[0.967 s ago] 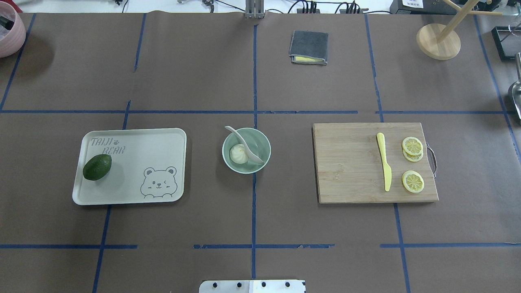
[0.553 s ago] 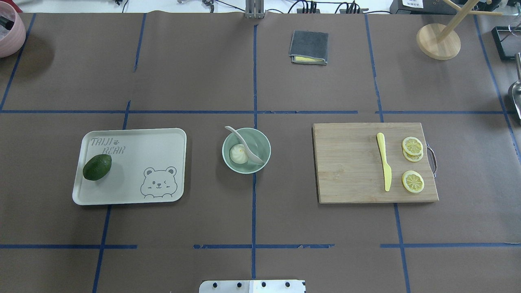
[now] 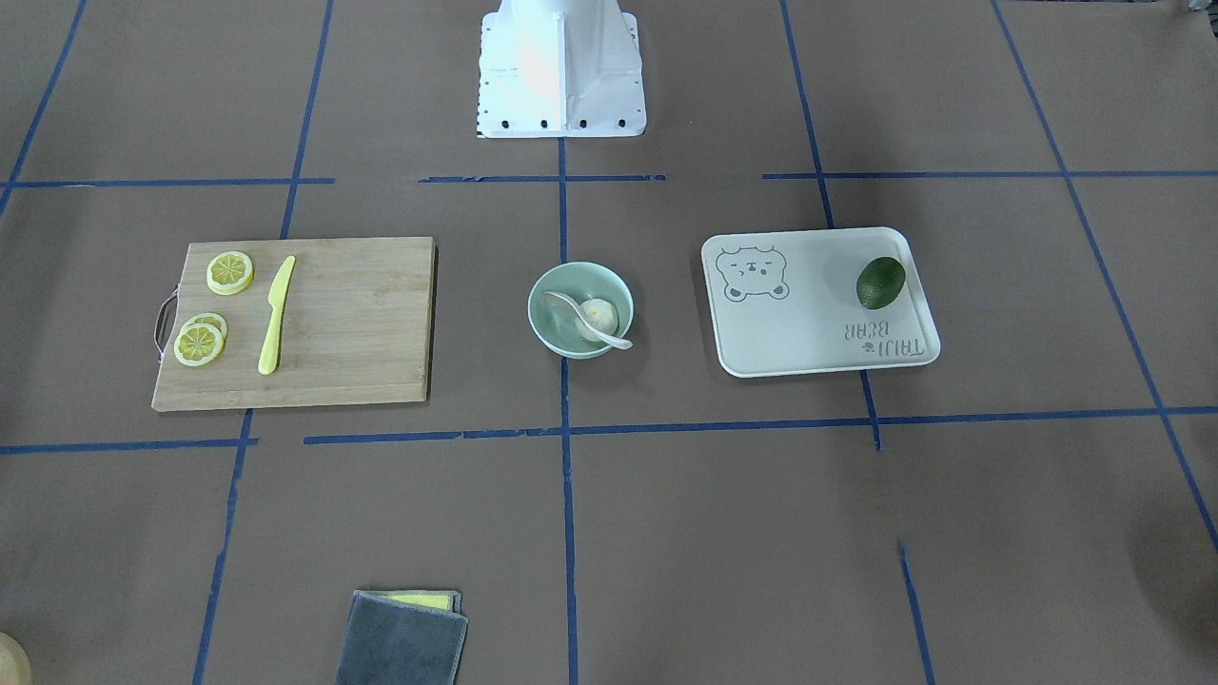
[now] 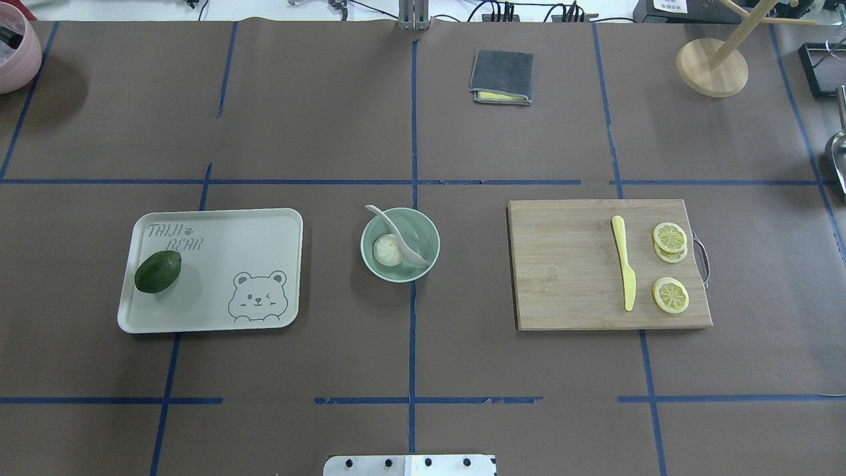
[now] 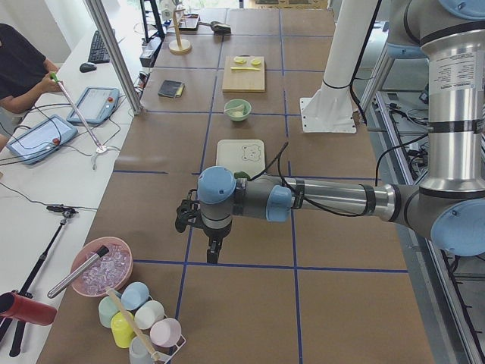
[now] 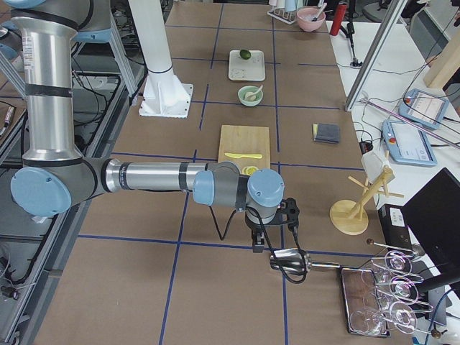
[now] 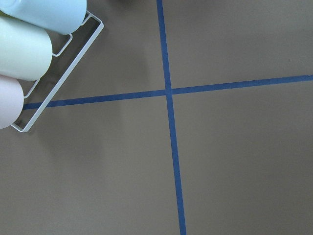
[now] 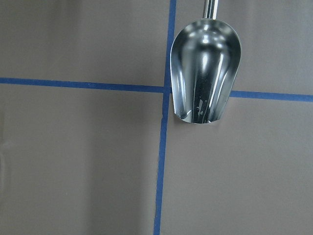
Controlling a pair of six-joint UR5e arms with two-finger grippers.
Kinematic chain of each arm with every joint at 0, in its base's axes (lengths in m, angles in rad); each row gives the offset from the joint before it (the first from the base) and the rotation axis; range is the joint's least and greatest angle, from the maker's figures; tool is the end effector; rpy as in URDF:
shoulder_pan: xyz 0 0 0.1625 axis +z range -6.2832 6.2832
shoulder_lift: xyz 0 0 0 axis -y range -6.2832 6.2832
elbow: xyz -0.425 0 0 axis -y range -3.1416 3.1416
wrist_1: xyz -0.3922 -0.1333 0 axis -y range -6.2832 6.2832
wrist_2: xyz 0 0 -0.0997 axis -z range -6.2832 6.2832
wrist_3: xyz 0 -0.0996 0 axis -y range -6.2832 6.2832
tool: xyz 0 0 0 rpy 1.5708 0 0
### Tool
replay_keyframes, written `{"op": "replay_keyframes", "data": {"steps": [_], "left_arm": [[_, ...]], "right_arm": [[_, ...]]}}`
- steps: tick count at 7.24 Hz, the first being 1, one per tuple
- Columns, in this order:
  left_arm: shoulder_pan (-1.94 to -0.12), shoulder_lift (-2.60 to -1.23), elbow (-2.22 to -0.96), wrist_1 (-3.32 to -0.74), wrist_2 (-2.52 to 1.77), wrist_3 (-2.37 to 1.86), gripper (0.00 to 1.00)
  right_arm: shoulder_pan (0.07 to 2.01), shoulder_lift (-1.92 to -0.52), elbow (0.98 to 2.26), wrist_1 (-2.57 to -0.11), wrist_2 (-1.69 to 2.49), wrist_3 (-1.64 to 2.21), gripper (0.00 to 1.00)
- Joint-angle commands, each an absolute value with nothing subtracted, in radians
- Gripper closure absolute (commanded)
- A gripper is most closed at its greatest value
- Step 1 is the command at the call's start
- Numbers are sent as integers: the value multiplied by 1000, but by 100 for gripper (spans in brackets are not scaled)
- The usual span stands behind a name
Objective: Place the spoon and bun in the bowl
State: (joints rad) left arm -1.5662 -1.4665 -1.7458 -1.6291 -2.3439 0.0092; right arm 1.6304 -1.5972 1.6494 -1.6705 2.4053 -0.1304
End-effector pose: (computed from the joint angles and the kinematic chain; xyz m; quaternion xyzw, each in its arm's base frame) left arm -0.0617 -0.4553 0.6154 0.0606 0.3761 0.0307 0.9241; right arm 0.0878 -0.4725 0.6384 0.0168 -0.4054 -0.0227 0.9137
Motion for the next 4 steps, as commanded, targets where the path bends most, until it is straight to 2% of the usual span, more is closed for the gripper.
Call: {"op": "replay_keyframes", "data": {"steps": [1,4], "left_arm": [[-1566,-1466,-1746,-1629,-2344,9,0],[-1566,-1468,-1749,-1631,-2345,11,0]], "right_arm": [[1631,-1597,1651,-1671,2405,-130,0],[1629,-1597,1655,-1671,2405,-130,0]]}}
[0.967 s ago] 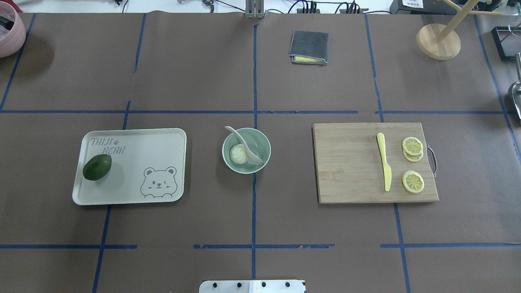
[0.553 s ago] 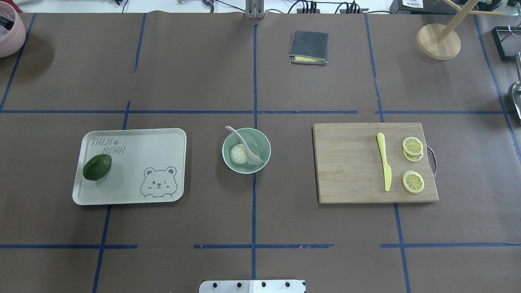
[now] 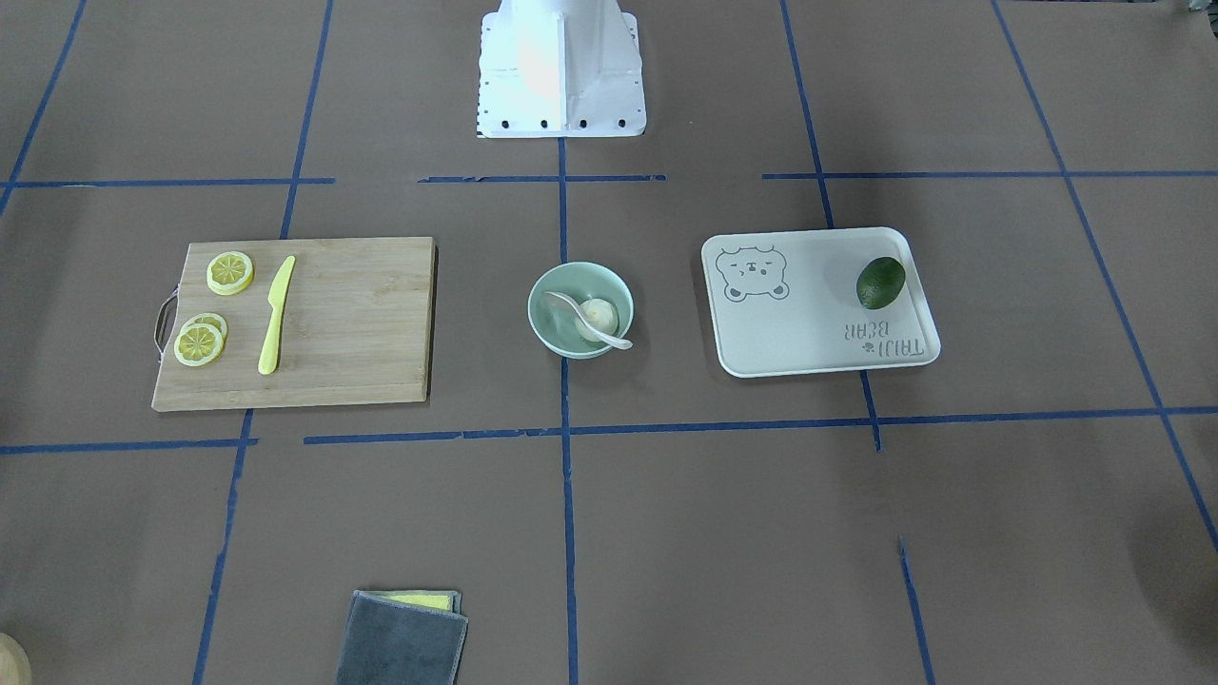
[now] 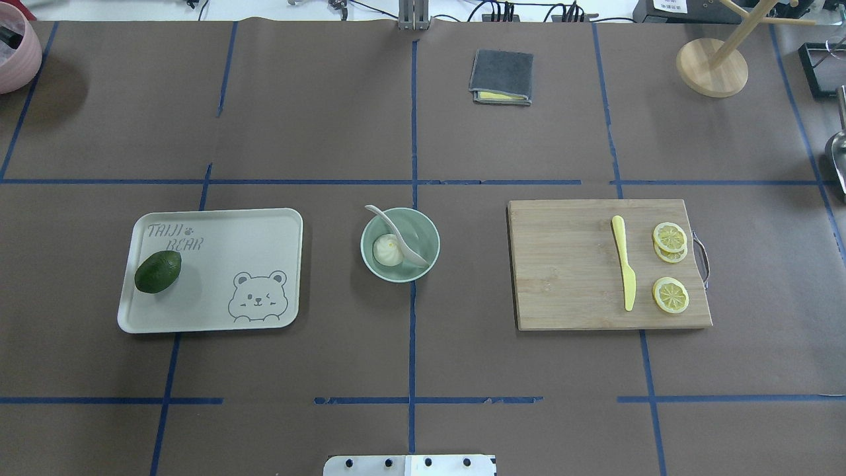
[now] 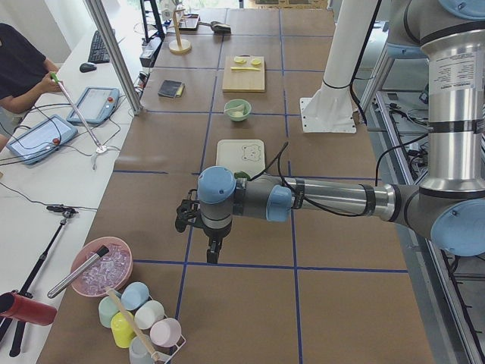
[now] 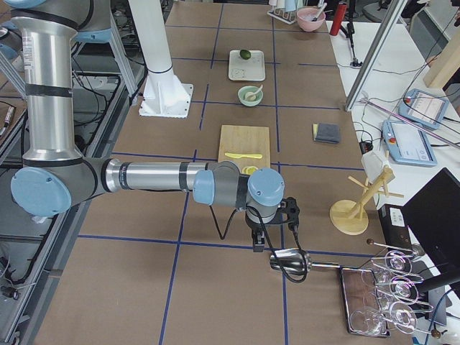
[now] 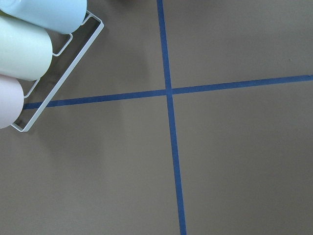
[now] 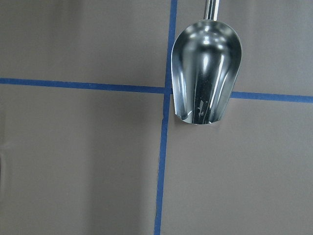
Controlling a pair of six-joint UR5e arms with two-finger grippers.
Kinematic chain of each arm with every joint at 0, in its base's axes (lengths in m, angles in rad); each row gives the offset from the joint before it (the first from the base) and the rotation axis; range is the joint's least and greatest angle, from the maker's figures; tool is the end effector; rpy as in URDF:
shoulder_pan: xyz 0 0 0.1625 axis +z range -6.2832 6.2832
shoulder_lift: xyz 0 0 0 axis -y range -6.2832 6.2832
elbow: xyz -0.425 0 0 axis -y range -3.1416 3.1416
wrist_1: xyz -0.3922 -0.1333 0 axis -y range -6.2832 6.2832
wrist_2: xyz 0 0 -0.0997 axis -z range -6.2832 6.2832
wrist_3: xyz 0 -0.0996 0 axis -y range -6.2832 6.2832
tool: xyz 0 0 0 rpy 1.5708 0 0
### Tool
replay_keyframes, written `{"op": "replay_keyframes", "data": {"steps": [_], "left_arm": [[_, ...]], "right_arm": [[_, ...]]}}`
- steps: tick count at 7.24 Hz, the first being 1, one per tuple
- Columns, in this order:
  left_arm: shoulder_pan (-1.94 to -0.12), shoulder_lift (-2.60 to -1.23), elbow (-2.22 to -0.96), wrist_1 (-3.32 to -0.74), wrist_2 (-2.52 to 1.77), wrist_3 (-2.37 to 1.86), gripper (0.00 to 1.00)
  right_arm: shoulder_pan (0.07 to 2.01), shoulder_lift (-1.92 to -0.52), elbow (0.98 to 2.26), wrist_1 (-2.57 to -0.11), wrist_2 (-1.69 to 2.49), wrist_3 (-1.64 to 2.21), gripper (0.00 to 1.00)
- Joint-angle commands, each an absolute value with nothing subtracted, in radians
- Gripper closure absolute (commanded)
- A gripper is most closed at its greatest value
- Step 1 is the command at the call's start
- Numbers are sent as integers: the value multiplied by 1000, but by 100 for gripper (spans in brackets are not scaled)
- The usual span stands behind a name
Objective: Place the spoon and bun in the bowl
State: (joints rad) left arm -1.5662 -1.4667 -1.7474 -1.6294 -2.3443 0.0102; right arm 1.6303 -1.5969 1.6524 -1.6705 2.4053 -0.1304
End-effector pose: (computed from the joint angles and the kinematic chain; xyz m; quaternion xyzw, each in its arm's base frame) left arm -0.0616 -0.4555 0.6144 0.0617 0.3762 0.0315 0.9239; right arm 0.0878 -0.4728 0.6368 0.0183 -0.4052 -0.0234 0.9137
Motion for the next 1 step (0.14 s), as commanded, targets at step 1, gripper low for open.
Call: {"op": "replay_keyframes", "data": {"steps": [1], "left_arm": [[-1566,-1468,-1749,-1631,-2345,11,0]], "right_arm": [[1629,-1597,1654,-1671,2404,-130,0]]}}
